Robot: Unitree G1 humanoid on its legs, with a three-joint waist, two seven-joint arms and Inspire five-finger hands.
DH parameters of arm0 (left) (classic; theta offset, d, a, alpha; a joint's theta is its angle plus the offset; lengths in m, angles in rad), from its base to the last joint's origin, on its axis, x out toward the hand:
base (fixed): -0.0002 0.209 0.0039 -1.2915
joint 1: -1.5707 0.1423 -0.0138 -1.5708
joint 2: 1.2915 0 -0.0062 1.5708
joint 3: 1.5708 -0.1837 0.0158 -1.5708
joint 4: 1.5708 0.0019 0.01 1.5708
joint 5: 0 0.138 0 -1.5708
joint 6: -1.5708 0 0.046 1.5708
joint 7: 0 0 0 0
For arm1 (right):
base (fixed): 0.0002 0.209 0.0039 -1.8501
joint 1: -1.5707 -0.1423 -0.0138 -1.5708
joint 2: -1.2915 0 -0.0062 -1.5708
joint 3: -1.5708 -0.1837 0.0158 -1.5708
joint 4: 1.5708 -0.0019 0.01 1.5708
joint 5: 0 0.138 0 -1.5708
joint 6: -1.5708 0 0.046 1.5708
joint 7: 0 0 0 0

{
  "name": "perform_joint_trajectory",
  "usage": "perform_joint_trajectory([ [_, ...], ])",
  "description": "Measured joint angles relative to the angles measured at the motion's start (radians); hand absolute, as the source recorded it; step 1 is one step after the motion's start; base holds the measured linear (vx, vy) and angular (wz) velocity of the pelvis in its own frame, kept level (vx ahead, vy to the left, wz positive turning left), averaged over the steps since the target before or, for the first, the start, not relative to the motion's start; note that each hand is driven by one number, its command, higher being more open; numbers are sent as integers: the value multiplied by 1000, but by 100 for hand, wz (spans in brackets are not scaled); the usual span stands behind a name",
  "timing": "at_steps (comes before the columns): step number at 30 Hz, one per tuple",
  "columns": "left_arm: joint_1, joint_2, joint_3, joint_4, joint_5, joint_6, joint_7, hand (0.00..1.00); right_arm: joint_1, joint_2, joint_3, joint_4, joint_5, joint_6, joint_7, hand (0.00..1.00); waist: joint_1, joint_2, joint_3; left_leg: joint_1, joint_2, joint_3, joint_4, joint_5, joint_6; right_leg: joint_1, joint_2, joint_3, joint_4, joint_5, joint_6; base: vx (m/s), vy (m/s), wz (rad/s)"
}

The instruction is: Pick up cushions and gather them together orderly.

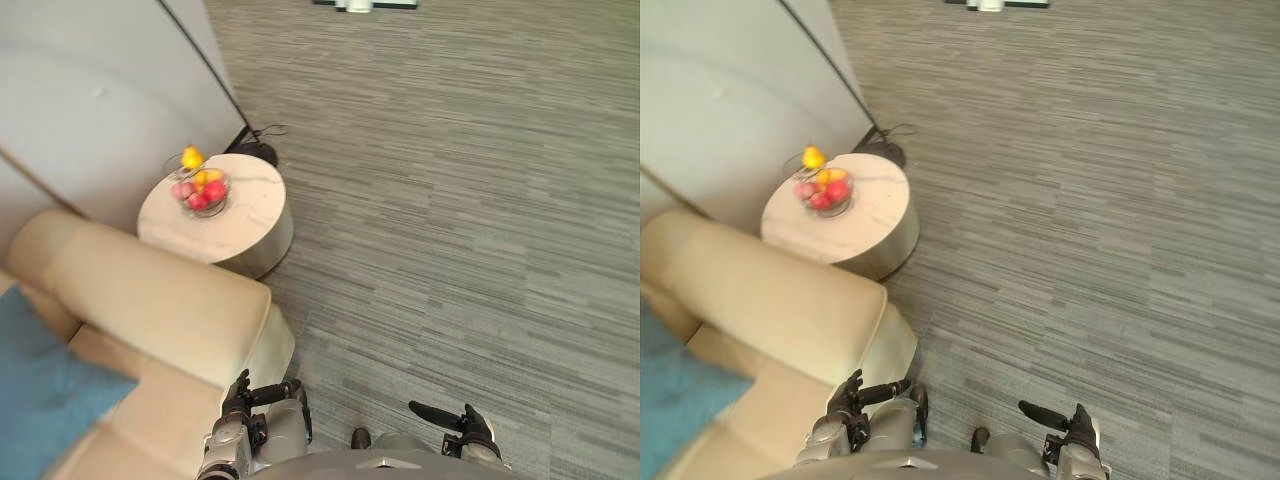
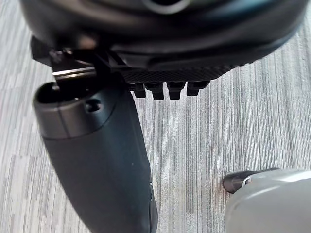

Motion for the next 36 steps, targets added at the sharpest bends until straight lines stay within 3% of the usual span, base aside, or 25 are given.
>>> perform_joint_trajectory([
  [1,5,3,14,3,-10,14,5,100,9,12,0,-6,-1,4,0,100,2,-1,-20,19,-6,7,22,83,14,0,-5,50,43,-46,28,456,208,-108],
  [2,8,14,43,4,-37,48,-2,100,23,22,-3,-13,-1,3,3,100,3,-27,-37,24,-9,67,65,82,23,-9,-36,75,98,-90,70,453,204,-119],
  [4,5,24,48,11,-50,60,-5,100,26,34,-8,-19,-3,4,11,100,14,-47,-51,40,-12,131,75,59,43,-40,-70,57,155,-105,103,439,179,-101],
  [7,0,35,28,43,-45,56,0,100,9,56,-7,-44,-5,4,27,100,33,-57,-56,166,-6,264,54,37,79,-113,-223,-111,331,-91,142,314,104,-134],
  [8,1,35,25,44,-41,51,2,100,7,60,-5,-48,-5,3,28,100,34,-56,-57,179,-2,270,54,35,83,-118,-240,-136,330,-90,143,281,10,-153],
  [9,8,41,-4,46,-37,33,13,100,-6,67,17,-46,-5,0,35,100,34,-49,-60,218,16,289,57,29,80,-133,-292,-253,255,-69,140,204,-117,-137],
  [10,11,52,-23,52,-37,22,12,100,-9,68,47,-44,-5,-1,38,100,33,-55,-75,231,23,297,63,12,59,-143,-302,-340,173,-10,140,216,-154,-127],
  [11,9,55,-35,58,-38,22,12,100,-9,65,52,-42,-5,-3,39,100,30,-44,-81,233,32,291,62,7,55,-141,-293,-351,165,-8,138,231,-197,-78],
  [13,-2,25,-98,83,-38,21,9,100,-32,6,80,18,-5,-10,35,100,16,11,-109,273,84,302,-13,9,48,-146,-234,-443,127,36,116,236,-188,-77],
  [14,-3,23,-106,82,-37,22,7,100,-36,-6,84,32,-5,-10,35,100,16,15,-112,287,89,309,-27,16,37,-141,-231,-465,120,37,114,198,-165,-82],
  [16,-6,29,-123,84,-37,22,6,100,-39,-32,88,55,-5,-8,29,100,-1,6,-105,309,89,313,-5,54,21,-104,-219,-437,79,44,100,168,-186,-53],
  [17,-7,47,-126,81,-36,20,7,100,-33,-42,88,56,-5,-7,22,100,-5,-26,-86,289,82,308,77,44,19,-68,-229,-399,40,51,89,115,-137,-56],
  [18,-5,53,-128,82,-36,19,7,100,-33,-45,88,58,-5,-7,20,100,0,-32,-85,293,65,293,62,5,2,-60,-231,-379,30,51,89,69,-33,-75],
  [19,-4,54,-131,82,-30,19,8,100,-37,-60,86,60,-3,-9,14,100,-7,-21,-76,291,40,261,13,-51,0,-47,-223,-362,24,53,87,41,40,-70],
  [20,-7,49,-151,83,-20,19,7,100,-35,-73,68,64,-2,-14,12,100,-9,11,-53,282,55,265,48,-9,20,-30,-187,-347,26,52,87,57,43,-61],
  [23,-18,55,-144,77,-18,23,-1,100,-12,-44,58,52,1,-15,13,100,-9,-1,-36,191,100,233,303,-15,7,8,-163,-335,-13,49,89,34,-26,-37],
  [25,-25,55,-112,76,-19,23,-2,100,-3,-21,56,35,21,-13,12,100,0,15,-23,118,133,196,516,27,24,47,-144,-290,-35,39,74,50,40,-72],
  [26,-31,52,-110,75,-16,22,-3,100,-4,-17,59,15,22,-12,12,100,4,13,-13,81,88,146,546,-94,28,65,-157,-234,-43,32,63,73,158,-80],
  [28,-28,34,-111,45,-15,20,-6,100,-7,-14,53,11,23,-11,2,100,15,14,-10,46,-12,76,407,-159,47,59,-178,-168,-46,23,61,66,186,-99],
  [29,-26,30,-110,37,-16,16,-7,100,-7,-14,53,11,22,-9,2,100,26,16,-10,41,-46,36,321,-156,46,49,-180,-133,-42,18,70,83,204,-142],
  [30,-16,8,-91,31,-21,12,-4,100,-6,-21,56,-3,23,-6,3,100,44,40,-12,47,-62,-31,173,-100,21,32,-156,-67,-28,4,92,110,224,-130],
  [32,-5,-1,-58,30,-26,14,-3,100,-3,-23,58,-7,23,-5,1,100,49,52,-22,62,-70,-32,167,-61,32,35,-145,-19,-32,4,105,151,194,-101],
  [33,-1,10,-49,29,-18,15,-4,100,1,-3,57,-9,22,-3,1,100,40,18,-39,68,-85,-2,150,-75,42,25,-164,13,-32,1,114,272,151,-78],
  [34,1,21,-47,20,-10,14,-11,100,3,13,42,-8,21,5,2,100,41,-15,-44,90,-105,22,144,-94,60,16,-188,43,-13,-23,146,330,172,-61],
  [36,12,20,-31,20,-5,16,-7,100,25,22,33,-16,19,6,2,100,44,-35,-67,126,-126,67,132,-124,69,-2,-218,64,38,-52,171,310,98,-50],
])
